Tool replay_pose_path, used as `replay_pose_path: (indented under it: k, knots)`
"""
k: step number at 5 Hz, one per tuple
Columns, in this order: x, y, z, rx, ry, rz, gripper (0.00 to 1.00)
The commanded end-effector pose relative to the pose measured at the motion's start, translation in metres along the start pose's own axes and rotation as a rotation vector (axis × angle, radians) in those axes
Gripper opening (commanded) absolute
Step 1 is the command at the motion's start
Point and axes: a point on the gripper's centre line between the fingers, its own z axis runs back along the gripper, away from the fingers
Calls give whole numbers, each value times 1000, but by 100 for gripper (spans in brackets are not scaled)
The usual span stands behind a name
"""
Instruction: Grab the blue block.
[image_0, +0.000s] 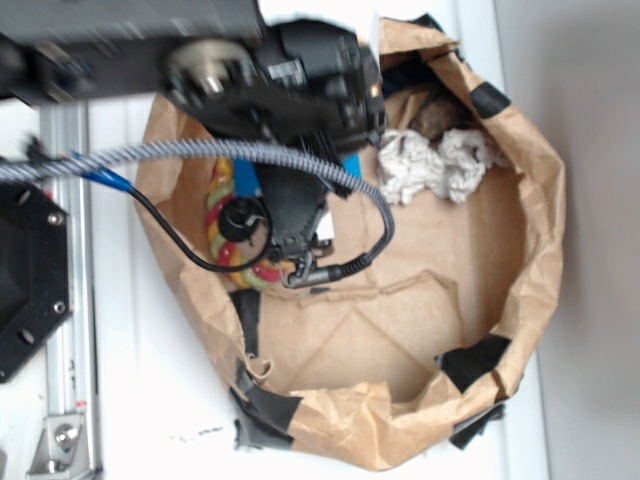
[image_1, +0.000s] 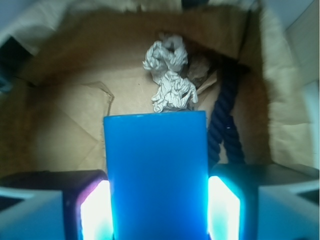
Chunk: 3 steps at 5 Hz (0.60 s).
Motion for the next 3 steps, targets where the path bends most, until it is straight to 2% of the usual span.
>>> replay_pose_path:
  k: [1,2,3]
  knots:
    - [34,-9,14,32,7,-6,0]
    - [35,-14,4,51,27,-19,0]
    - [28,-15,7,48,29,1,0]
